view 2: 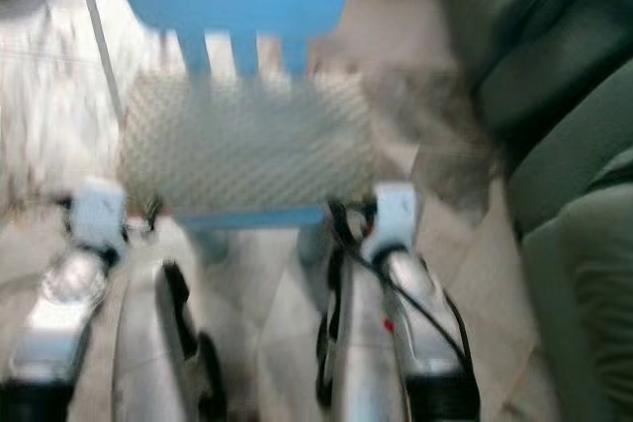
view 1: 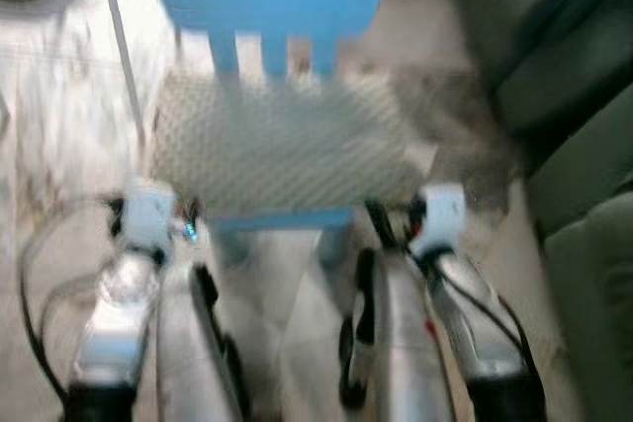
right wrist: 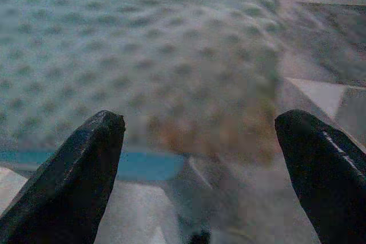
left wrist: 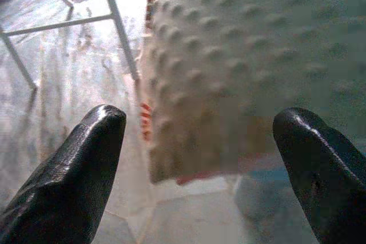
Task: Move the pillow to the sofa
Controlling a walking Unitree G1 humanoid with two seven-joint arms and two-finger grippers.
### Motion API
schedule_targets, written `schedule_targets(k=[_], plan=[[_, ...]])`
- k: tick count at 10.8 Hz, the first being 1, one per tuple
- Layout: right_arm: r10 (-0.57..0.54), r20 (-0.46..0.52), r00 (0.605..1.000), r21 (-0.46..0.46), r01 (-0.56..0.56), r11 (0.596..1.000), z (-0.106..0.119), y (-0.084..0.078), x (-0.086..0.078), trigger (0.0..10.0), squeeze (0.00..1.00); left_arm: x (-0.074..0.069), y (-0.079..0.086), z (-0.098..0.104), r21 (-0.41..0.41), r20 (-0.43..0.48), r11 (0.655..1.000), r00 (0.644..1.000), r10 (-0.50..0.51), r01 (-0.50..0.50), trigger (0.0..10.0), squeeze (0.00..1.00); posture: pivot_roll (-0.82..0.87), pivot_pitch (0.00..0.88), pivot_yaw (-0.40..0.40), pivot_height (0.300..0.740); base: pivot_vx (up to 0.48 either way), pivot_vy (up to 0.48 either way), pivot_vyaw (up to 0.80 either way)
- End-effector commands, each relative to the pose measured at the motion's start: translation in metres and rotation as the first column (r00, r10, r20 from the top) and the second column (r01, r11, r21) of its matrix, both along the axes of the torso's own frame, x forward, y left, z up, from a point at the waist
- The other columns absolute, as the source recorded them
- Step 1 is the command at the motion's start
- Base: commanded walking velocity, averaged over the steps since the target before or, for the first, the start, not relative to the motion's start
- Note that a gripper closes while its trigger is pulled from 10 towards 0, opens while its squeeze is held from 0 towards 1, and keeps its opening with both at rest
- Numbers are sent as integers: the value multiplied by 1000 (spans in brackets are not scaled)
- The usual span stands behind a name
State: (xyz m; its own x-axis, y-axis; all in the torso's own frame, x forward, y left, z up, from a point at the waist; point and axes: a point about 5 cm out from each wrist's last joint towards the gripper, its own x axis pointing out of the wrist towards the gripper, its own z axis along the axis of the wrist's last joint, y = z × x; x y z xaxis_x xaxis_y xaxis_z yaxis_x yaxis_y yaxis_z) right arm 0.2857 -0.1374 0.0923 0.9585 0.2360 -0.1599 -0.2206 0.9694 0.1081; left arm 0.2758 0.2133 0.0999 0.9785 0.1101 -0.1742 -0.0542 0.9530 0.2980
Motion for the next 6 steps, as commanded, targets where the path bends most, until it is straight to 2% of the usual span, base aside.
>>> schedule_targets(k=[1,3,5,6], plan=[[30,-44,999,2,-30,1000,-5,2,4,10000,0,5,6,-5,17,-28,1000,1000,-9,10,10000,0,-34,473,-50,521,0,0,0],[135,-12,991,-40,-135,990,8,14,28,10000,0,33,10,9,23,-2,1000,1000,-6,6,10000,0,-30,496,-68,521,0,0,0],[183,18,983,-75,-181,981,19,23,49,10000,0,49,15,11,-29,20,998,998,55,-54,10000,0,-32,514,-80,521,0,0,0],[186,24,982,-100,-183,978,23,27,58,10000,0,53,14,8,-45,17,997,998,64,-63,10000,0,-33,507,-84,521,0,0,0]])
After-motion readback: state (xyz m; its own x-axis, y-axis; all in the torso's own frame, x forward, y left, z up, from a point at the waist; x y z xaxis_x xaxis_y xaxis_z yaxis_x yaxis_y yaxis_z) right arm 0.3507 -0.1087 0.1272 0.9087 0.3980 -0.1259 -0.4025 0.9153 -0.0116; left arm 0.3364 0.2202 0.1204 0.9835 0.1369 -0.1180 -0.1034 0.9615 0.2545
